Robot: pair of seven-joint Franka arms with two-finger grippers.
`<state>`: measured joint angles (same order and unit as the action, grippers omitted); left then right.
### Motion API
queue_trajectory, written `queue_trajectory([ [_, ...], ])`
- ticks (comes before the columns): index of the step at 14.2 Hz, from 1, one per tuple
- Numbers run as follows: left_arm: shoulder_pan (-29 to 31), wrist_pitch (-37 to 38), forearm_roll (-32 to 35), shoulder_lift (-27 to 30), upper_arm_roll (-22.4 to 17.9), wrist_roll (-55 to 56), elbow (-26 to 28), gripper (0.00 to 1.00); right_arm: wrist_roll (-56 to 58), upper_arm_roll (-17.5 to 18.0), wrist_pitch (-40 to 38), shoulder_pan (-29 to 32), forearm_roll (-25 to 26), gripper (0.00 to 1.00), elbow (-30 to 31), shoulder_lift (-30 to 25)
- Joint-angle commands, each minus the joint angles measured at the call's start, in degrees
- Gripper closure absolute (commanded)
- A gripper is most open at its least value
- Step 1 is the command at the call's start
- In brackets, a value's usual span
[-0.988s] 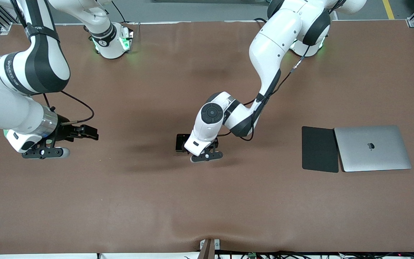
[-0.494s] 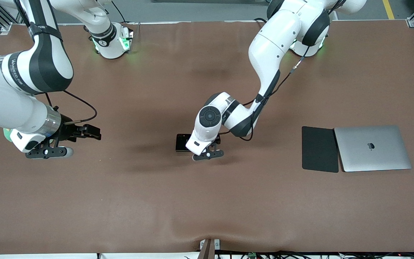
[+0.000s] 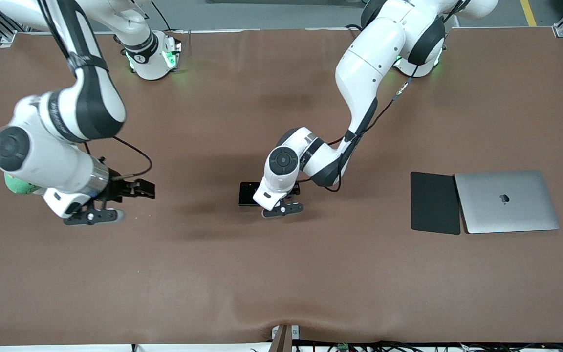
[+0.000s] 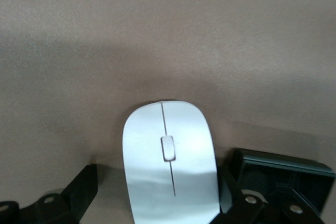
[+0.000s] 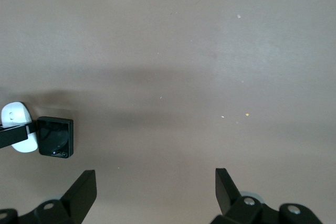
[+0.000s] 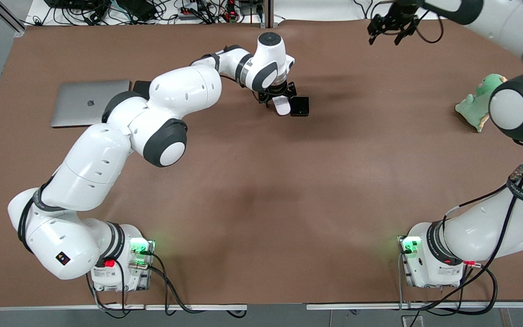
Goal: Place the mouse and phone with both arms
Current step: 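Lower the right gripper over the black phone while the left gripper holds the mouse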
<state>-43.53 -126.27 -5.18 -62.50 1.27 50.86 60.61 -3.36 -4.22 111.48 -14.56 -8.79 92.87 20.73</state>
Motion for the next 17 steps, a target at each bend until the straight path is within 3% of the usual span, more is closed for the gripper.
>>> queue_trajectory([
  [1, -0.59, 1.20, -0.80, -0.26, -0.65, 0.82, -1.11, 0.00, -0.42, -0.26, 0.06, -0.38, -0.70, 0.00, -0.32, 0.53],
  [2, -0.59, 3.03, -0.89, -0.08, -0.65, 0.82, -1.11, 0.00, -0.51, -0.26, 0.05, -0.64, -0.70, 0.00, -0.32, 0.97],
  [4, -0.51, 5.42, -0.63, 0.79, -0.65, 0.82, -1.11, 0.37, -0.68, -0.26, 0.06, -0.73, -0.79, 0.00, -0.23, 2.20],
  [5, -0.51, 6.03, 0.07, 1.06, -0.74, 0.74, -1.11, 0.49, -1.64, -0.26, -0.03, -1.51, -0.79, 0.00, -0.23, 2.29],
  [6, -0.59, 7.17, 0.95, 1.58, -0.74, 0.39, -1.11, 0.56, -2.96, -0.26, -0.03, -1.96, -0.79, 0.00, -0.23, 2.47],
  [11, -0.42, 16.56, 3.77, 5.18, -0.83, -0.67, -0.93, 0.62, -7.96, -0.26, 1.19, -6.60, -1.40, 0.00, -0.23, 3.78],
  [15, 0.90, 17.38, 6.32, 8.09, -0.91, -0.84, 1.69, 0.69, -15.26, -0.26, 7.07, -12.23, -1.40, 0.00, -0.06, 7.73],
  [17, 2.13, 18.34, 6.41, 10.80, -0.83, -1.81, 4.33, 0.73, -18.60, -0.26, 12.24, -14.95, -1.49, 0.00, 2.83, 8.53],
])
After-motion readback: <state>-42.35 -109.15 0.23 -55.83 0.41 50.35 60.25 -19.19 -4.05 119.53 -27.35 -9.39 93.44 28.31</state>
